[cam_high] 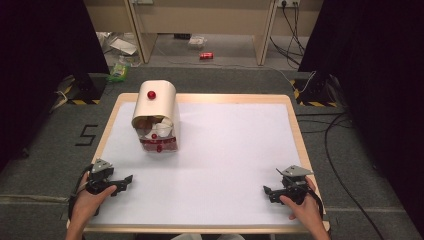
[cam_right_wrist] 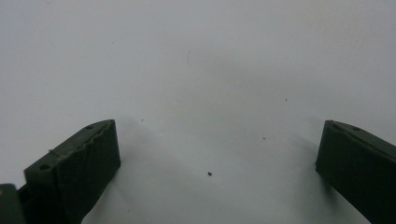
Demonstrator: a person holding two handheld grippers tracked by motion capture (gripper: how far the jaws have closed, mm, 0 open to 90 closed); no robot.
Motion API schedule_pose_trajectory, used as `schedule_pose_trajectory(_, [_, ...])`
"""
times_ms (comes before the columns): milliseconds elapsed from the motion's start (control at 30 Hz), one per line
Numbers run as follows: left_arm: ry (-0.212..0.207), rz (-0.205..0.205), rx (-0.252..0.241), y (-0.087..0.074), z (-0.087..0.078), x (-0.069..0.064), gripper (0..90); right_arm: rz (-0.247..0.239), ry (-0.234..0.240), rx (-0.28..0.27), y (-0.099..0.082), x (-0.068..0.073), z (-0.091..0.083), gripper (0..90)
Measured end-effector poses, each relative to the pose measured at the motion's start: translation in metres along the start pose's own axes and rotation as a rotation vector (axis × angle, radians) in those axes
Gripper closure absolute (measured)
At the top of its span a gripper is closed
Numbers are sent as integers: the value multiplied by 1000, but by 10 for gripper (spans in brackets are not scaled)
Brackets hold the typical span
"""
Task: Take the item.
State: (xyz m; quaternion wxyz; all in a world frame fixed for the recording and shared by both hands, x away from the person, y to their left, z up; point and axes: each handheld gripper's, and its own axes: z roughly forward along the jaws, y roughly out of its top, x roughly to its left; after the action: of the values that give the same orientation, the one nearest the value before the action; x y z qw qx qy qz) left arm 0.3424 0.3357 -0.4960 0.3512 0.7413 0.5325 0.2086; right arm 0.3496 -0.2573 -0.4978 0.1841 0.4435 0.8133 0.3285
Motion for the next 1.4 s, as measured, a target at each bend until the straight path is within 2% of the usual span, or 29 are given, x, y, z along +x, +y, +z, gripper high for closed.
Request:
schedule_pose_trajectory(33, [-1, 5, -5, 1, 0, -1, 164, 2, 0, -1, 0, 0, 0, 2])
schedule_pose_trajectory(267, [-3, 61, -22, 14, -8, -10, 153, -1, -1, 0, 0, 0, 0, 2])
schedule_pose_trajectory(400, [-11, 66, -44, 21, -14, -12, 150, 0, 0, 0, 0, 0, 0, 2])
schedule_pose_trajectory(433, [-24, 65, -58, 25, -16, -14, 151, 0, 0, 0, 0, 0, 0, 2])
schedule_pose_trajectory(500, [-31, 68, -75, 30, -18, -17, 150, -1, 0, 1, 0, 0, 0, 2])
schedule_pose_trajectory(733, [-47, 114, -109, 49, -21, -35, 150, -1, 0, 1, 0, 0, 0, 2])
schedule_pose_trajectory(967, [-69, 154, -130, 58, -20, -48, 151, -1, 0, 0, 0, 0, 0, 2])
schedule_pose_trajectory(1033, [-76, 153, -133, 59, -20, -49, 153, 0, -1, 0, 0, 0, 0, 2])
schedule_pose_trajectory(1100, [-108, 135, -156, 62, -21, -50, 153, 0, 0, 0, 0, 0, 0, 2])
schedule_pose_trajectory(1400, [-127, 156, -180, 71, -25, -56, 151, 0, 0, 0, 0, 0, 0, 2])
